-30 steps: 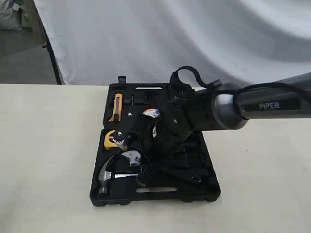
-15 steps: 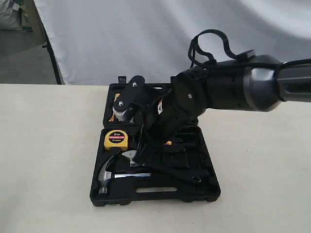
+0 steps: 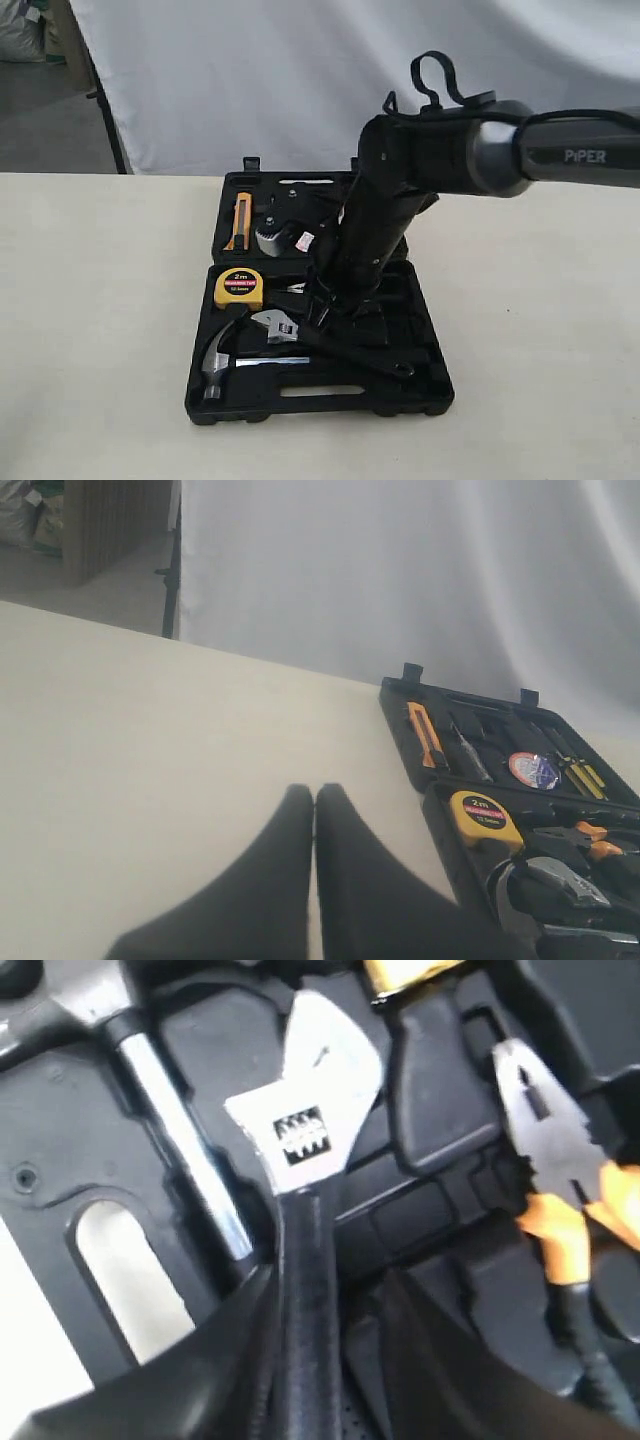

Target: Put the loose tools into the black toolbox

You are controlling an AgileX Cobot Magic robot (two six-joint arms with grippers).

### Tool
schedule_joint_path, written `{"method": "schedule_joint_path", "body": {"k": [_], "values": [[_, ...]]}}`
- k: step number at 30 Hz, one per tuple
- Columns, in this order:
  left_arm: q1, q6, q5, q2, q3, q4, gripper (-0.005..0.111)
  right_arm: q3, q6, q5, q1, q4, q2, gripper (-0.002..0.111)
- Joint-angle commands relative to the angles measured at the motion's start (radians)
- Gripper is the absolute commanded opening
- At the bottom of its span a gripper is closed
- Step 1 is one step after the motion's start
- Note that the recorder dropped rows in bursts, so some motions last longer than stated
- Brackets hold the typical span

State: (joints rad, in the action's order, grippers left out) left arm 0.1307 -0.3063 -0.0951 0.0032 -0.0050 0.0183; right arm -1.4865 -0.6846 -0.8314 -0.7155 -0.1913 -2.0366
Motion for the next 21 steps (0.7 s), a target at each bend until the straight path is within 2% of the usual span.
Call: {"method": "schedule_joint_path", "body": {"k": [1, 5, 7, 18, 21], "values": [[0.025, -0.005, 0.007, -0.003, -0.003, 0.004, 0.001, -0.047, -0.008, -0.047, 0.007, 0.001, -0.045, 0.046], [0.025, -0.005, 0.007, -0.003, -0.003, 0.004, 0.001, -0.076, -0.011, -0.075, 0.007, 0.001, -0.082, 0.062], [0.025, -0.005, 0.007, -0.003, -0.003, 0.004, 0.001, -0.085, -0.014, -0.075, 0.007, 0.001, -0.093, 0.066], [0.025, -0.005, 0.007, -0.003, -0.003, 0.004, 0.001, -0.094, -0.057, -0.063, 0.017, 0.021, -0.155, 0.064], [0.025, -0.005, 0.007, -0.003, -0.003, 0.004, 0.001, -0.094, -0.077, -0.063, 0.017, 0.021, -0.152, 0.048]]}}
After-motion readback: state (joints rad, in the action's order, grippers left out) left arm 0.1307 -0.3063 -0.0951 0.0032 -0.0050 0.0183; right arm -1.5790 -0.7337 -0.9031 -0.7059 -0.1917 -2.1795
